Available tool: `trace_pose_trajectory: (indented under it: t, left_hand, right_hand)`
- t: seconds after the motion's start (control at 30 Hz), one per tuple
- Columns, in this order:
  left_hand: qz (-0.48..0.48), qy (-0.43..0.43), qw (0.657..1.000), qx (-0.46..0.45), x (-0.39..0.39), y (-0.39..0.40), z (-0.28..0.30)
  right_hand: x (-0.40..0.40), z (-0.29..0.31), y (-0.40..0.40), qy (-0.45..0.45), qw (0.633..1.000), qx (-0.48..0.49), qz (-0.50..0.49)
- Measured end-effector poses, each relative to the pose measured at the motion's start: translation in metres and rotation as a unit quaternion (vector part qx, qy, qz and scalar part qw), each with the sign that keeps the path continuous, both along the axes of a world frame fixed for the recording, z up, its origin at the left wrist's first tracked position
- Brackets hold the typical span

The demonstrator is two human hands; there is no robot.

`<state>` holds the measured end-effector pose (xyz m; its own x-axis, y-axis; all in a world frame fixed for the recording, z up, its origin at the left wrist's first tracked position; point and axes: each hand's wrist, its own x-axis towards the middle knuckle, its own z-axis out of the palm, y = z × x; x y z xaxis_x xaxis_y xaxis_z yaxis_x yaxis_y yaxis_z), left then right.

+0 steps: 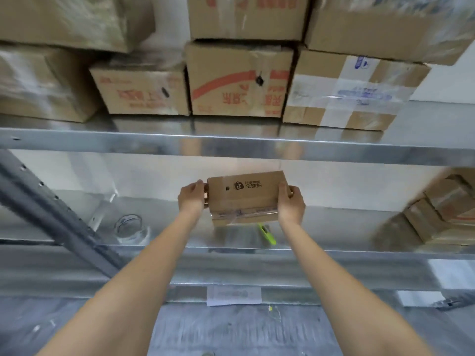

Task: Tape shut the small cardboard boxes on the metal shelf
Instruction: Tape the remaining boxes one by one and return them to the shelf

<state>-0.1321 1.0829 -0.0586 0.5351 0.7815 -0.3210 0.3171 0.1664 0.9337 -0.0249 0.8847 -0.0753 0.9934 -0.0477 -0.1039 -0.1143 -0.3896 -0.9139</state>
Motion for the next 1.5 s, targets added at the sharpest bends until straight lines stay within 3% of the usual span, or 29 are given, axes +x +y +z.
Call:
trace_pose_trajectory:
  t: [0.27, 0.5, 0.63, 0.7, 0.77, 0.83, 0.97, 1.0, 1.13, 1.2, 1.27, 1.33, 1.4, 1.5]
  left_hand:
    - [0.039, 0.055, 0.997, 0.023, -0.093, 0.105, -0.023]
    - [-0.056, 0.034, 0.997, 0.034, -0.106, 0.115, -0.069]
    - [-0.070, 0.035, 0.992, 0.101, -0.104, 0.122, -0.073]
    - [-0.101, 0.131, 0.958, 0.233, -0.117, 0.131, -0.086]
    - [-0.259, 0.267, 0.857, 0.357, -0.137, 0.143, -0.100]
    - [-0.363, 0.330, 0.773, 0.403, -0.151, 0.152, -0.112]
    - [-0.313, 0.299, 0.811, 0.393, -0.153, 0.156, -0.119]
    - [-0.305, 0.324, 0.803, 0.396, -0.154, 0.158, -0.119]
    - [-0.267, 0.455, 0.715, 0.458, -0.168, 0.169, -0.112]
    - [-0.234, 0.420, 0.730, 0.485, -0.166, 0.167, -0.104]
    - [-0.142, 0.333, 0.802, 0.475, -0.159, 0.162, -0.088]
    - [-0.063, 0.210, 0.903, 0.370, -0.152, 0.152, -0.066]
    - [-0.077, 0.070, 0.969, 0.223, -0.147, 0.135, -0.042]
    - [-0.140, -0.063, 0.984, 0.091, -0.141, 0.101, -0.015]
  right_hand:
    - [-0.082, -0.044, 0.110, 0.045, 0.995, 0.018, 0.090]
    - [-0.098, -0.079, 0.112, 0.058, 0.995, 0.023, 0.075]
    - [-0.101, -0.079, 0.113, 0.061, 0.995, 0.033, 0.069]
    - [-0.103, -0.077, 0.114, 0.062, 0.995, 0.037, 0.071]
    - [-0.104, -0.076, 0.114, 0.062, 0.994, 0.036, 0.077]
    - [-0.103, -0.073, 0.113, 0.056, 0.995, 0.028, 0.081]
    - [-0.101, -0.067, 0.116, 0.038, 0.996, -0.009, 0.082]
    - [-0.101, -0.065, 0.116, 0.028, 0.996, -0.022, 0.081]
    - [-0.100, -0.059, 0.118, -0.002, 0.992, -0.069, 0.110]
    - [-0.100, -0.055, 0.119, -0.007, 0.988, -0.075, 0.135]
    - [-0.096, -0.051, 0.119, -0.043, 0.980, -0.115, 0.154]
    - [-0.093, -0.042, 0.120, -0.091, 0.966, -0.149, 0.189]
    - [-0.093, -0.027, 0.127, -0.115, 0.955, -0.125, 0.244]
    - [-0.101, -0.003, 0.149, -0.195, 0.913, -0.165, 0.319]
